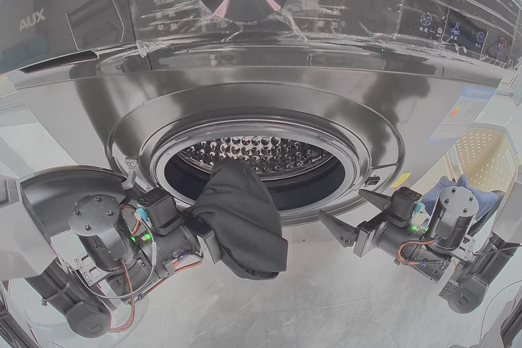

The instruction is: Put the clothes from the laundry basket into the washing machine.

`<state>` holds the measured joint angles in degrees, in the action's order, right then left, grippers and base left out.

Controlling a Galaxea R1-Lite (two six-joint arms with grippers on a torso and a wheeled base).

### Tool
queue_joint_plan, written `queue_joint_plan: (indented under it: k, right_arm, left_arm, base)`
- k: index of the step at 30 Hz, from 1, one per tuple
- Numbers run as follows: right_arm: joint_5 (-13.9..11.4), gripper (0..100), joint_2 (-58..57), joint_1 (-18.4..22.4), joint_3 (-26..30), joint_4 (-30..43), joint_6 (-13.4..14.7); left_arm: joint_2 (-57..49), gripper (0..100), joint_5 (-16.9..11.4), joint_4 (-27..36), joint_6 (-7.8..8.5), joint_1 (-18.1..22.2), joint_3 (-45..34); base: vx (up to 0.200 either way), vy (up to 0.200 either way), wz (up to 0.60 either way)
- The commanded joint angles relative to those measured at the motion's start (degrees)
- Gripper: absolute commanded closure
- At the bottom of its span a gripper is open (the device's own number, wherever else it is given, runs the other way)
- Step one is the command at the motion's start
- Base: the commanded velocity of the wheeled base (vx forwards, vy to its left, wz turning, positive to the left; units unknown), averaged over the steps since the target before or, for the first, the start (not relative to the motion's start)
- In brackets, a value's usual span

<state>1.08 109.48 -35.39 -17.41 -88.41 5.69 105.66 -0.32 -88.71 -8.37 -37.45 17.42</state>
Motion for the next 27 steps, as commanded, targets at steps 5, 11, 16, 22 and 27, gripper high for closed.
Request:
queue_joint_plan:
  k: [5,11,16,22,27]
  right_arm:
    - [0.0,0,-0.7,-3.3,0.6,0.1,0.0]
    - [0.0,0,-0.4,-4.8,2.4,0.1,0.0]
    - [0.0,0,-0.4,-5.2,2.8,0.1,0.0]
    - [0.0,0,-0.4,-5.5,3.2,0.1,0.0]
    - [0.0,0,-0.4,-5.4,3.1,0.1,0.0]
  left_arm:
    - [5.4,100,1.1,0.0,0.29,-2.5,6.0]
    - [12.2,100,1.5,0.0,4.33,-2.3,11.1]
    - [15.9,100,1.7,-0.1,4.24,-1.9,15.7]
    - [18.0,100,1.7,0.0,3.89,-1.7,19.7]
    - [20.9,100,1.5,0.0,3.72,-1.6,23.6]
  base:
    - [0.0,0.0,0.0]
    - [0.0,0.0,0.0]
    - [0.0,0.0,0.0]
    - [0.0,0.0,0.0]
    - [0.0,0.0,0.0]
